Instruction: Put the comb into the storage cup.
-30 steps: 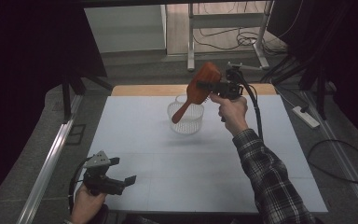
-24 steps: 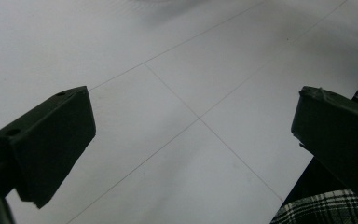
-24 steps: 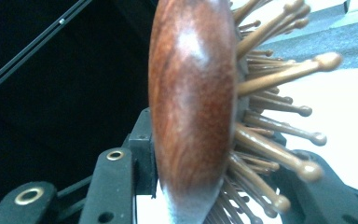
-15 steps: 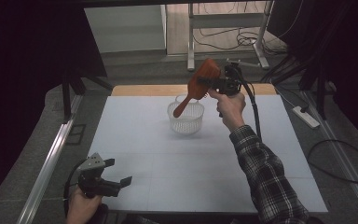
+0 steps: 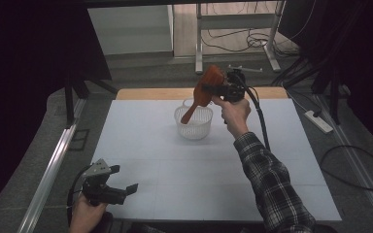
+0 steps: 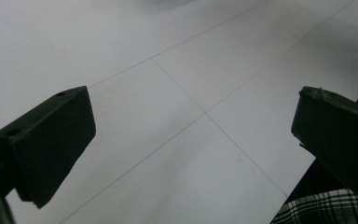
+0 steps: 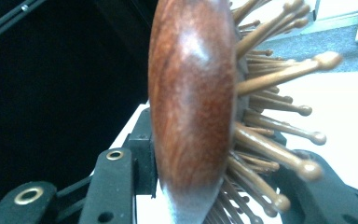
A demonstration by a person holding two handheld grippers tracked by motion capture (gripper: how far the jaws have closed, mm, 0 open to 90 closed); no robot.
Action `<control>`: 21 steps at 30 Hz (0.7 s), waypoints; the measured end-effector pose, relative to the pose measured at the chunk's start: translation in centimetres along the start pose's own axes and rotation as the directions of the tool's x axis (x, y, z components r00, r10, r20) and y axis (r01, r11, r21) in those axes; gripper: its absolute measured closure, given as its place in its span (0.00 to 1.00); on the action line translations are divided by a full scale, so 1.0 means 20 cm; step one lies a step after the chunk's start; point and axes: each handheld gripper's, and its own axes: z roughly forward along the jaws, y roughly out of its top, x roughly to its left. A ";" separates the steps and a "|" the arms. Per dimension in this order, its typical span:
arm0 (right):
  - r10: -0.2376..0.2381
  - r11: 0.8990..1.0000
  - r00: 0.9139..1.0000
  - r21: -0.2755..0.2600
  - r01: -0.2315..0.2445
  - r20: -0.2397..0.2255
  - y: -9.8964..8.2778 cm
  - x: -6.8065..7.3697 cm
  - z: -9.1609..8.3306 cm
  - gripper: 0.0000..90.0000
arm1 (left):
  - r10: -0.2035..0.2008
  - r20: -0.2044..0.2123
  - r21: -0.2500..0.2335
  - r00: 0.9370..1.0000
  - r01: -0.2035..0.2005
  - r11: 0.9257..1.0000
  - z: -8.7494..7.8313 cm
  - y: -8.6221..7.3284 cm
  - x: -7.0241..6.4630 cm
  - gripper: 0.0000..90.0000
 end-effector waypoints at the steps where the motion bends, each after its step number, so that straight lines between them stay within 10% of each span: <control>1: 0.003 1.000 1.000 -0.001 -0.003 0.002 -0.01 0.00 0.01 0.60 | -0.002 0.001 -0.001 1.000 0.002 1.000 0.00 0.00 0.00 0.00; 21: -0.005 1.000 0.999 0.009 0.004 0.045 -0.14 -0.01 0.08 0.60 | -0.010 0.000 0.001 1.000 0.010 1.000 0.00 0.00 0.01 0.00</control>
